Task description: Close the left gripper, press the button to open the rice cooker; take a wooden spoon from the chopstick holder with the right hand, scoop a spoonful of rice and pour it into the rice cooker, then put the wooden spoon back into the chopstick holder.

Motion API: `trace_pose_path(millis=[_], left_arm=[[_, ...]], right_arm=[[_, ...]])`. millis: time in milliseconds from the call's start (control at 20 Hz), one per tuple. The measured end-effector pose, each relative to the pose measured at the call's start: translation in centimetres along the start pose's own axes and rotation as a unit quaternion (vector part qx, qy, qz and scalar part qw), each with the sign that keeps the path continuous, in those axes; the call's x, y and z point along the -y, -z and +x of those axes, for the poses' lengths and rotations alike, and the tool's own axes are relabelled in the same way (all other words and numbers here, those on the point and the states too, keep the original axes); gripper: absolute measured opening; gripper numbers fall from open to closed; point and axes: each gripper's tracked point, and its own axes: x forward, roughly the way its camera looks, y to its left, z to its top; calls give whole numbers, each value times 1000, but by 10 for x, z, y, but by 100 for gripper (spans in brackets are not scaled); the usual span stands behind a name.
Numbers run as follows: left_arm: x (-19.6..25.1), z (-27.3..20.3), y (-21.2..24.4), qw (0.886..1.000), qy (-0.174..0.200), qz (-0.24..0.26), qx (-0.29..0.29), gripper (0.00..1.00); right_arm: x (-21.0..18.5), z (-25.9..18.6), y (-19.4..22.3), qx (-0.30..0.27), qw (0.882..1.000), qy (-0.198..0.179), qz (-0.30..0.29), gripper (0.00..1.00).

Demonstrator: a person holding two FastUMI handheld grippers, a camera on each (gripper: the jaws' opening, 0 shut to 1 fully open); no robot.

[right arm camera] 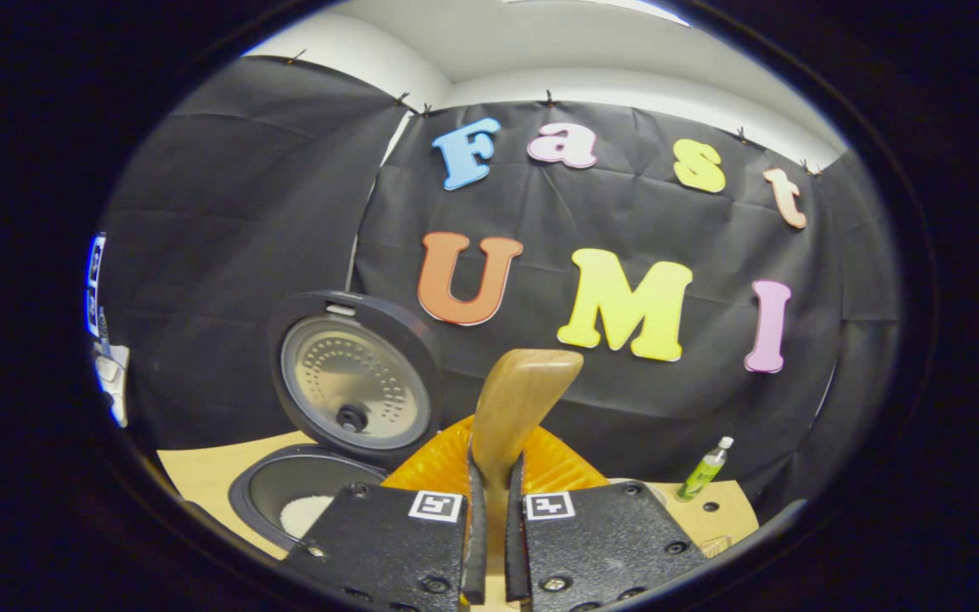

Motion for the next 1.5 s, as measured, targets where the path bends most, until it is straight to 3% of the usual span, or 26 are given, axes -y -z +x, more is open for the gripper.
trace_pose_path(millis=[350,600,900,1500], left_arm=[[20,-1,-6,1000,3,22,4,95],[39,1,-10,999,20,20,14,94],[49,9,-16,999,16,39,20,94],[78,19,-27,999,33,14,26,96]], right_arm=[[103,-25,-4,-8,998,45,39,15],[177,-46,6,-20,996,79,31,15],[244,-65,21,-20,992,114,46,17],[343,-77,139,-69,983,146,84,18]])
